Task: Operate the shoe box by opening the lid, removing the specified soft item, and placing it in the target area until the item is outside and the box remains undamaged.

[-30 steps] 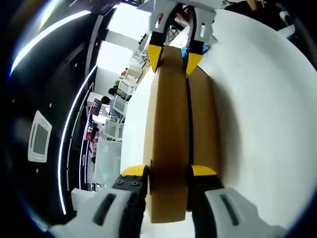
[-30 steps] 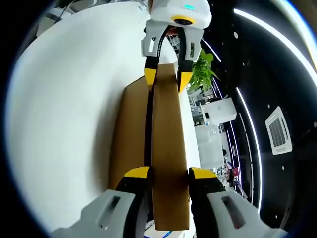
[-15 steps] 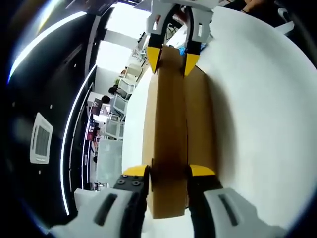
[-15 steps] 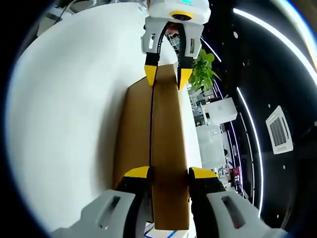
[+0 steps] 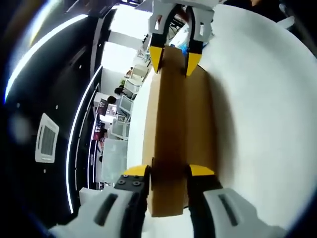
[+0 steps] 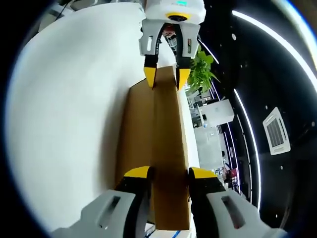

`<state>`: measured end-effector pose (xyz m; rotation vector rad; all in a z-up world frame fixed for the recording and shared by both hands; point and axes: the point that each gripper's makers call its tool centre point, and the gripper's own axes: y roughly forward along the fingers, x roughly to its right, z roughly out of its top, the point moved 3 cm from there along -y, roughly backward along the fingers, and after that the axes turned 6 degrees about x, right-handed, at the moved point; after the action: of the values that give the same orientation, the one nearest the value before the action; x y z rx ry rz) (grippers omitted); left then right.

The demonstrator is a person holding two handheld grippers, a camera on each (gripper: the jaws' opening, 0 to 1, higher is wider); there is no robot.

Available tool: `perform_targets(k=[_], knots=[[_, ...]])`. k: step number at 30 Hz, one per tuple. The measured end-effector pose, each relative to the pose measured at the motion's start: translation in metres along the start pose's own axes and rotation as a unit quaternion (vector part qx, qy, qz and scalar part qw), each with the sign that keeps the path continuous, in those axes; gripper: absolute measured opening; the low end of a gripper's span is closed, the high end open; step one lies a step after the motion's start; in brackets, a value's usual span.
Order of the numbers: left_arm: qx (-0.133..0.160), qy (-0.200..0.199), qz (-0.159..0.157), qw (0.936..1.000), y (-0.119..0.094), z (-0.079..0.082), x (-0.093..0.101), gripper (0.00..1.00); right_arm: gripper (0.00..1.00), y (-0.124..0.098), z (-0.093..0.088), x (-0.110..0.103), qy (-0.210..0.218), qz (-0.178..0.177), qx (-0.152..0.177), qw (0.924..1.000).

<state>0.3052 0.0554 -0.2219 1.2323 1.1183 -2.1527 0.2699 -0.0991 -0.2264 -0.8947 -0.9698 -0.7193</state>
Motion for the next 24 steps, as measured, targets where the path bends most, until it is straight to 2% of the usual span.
perform_targets(k=[9, 24], knots=[[-0.005, 0.021, 0.035, 0.9991, 0.007, -0.001, 0.007, 0.3, 0.29, 0.001, -0.004, -0.007, -0.029, -0.022, 0.005, 0.9993], [0.0, 0.022, 0.07, 0.9973, 0.02, 0.003, 0.016, 0.29, 0.29, 0.007, -0.017, -0.013, -0.056, -0.038, -0.006, 0.9977]])
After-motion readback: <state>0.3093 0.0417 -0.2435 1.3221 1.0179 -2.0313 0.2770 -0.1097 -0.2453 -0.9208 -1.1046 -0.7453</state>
